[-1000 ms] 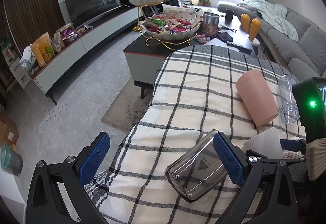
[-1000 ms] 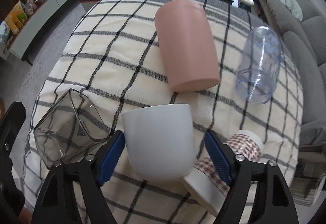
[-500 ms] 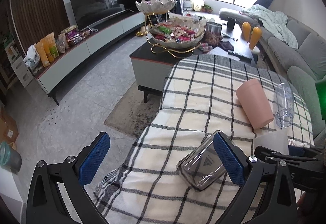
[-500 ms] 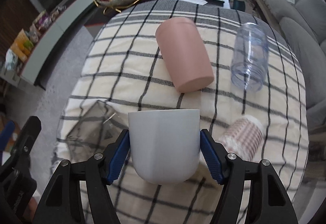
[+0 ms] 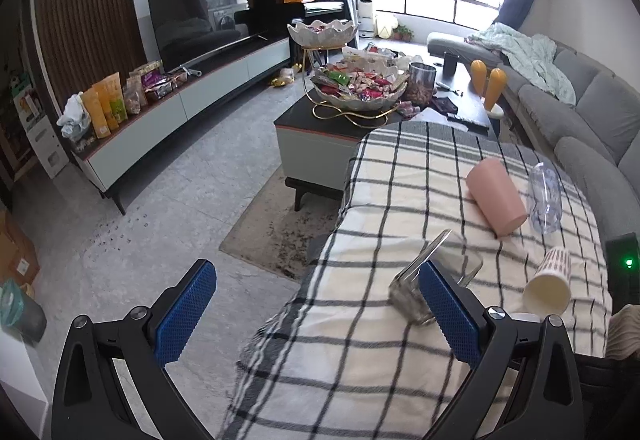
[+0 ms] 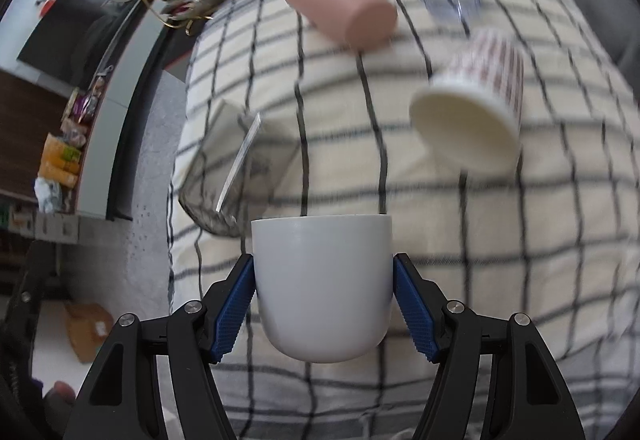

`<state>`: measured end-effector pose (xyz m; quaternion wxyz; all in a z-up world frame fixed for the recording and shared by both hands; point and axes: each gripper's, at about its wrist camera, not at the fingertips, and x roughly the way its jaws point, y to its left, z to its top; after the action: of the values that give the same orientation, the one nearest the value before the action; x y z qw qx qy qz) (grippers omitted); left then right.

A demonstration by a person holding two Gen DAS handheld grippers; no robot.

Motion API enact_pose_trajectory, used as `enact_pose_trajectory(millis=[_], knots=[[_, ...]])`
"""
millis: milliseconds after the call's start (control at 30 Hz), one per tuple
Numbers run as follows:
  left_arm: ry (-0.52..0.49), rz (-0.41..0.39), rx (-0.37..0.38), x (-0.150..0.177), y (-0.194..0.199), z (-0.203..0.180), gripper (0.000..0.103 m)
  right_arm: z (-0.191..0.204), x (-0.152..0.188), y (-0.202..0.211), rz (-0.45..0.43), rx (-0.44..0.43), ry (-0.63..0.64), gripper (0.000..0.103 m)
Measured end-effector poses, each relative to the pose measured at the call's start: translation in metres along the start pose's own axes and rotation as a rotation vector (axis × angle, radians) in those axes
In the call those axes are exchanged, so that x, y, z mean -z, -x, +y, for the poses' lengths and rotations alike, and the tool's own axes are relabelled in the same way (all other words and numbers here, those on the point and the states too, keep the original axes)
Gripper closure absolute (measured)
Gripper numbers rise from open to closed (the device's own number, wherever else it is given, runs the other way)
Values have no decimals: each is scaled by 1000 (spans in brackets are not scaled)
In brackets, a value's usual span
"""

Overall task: Flip cup upside down
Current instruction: 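Lower the white cup toward the left gripper and open the right gripper, then close the left gripper around the white cup's body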

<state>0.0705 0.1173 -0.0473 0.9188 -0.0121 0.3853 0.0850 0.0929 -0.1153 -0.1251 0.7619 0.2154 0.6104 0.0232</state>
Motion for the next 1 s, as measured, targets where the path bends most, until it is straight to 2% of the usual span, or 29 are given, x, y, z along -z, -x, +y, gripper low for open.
enact_pose_trajectory(millis=[200,533,667,767,1000], knots=[[-9,-26,3,7,-4,12,0,14,-2,-9,-42,41,16,35],[-7,-3,25,12,-19,12,0,9,-7,-19,-40,70,5,34],[-18,-16,34,12,-14,8,0,5,-5,-18,-36,60,-1,34],[-24,-26,48,12,-8,4,0,3,-1,-10,-54,51,5,29],[-48,-60,123,19,14,-16,0,-10,6,42,-193,50,62,26]])
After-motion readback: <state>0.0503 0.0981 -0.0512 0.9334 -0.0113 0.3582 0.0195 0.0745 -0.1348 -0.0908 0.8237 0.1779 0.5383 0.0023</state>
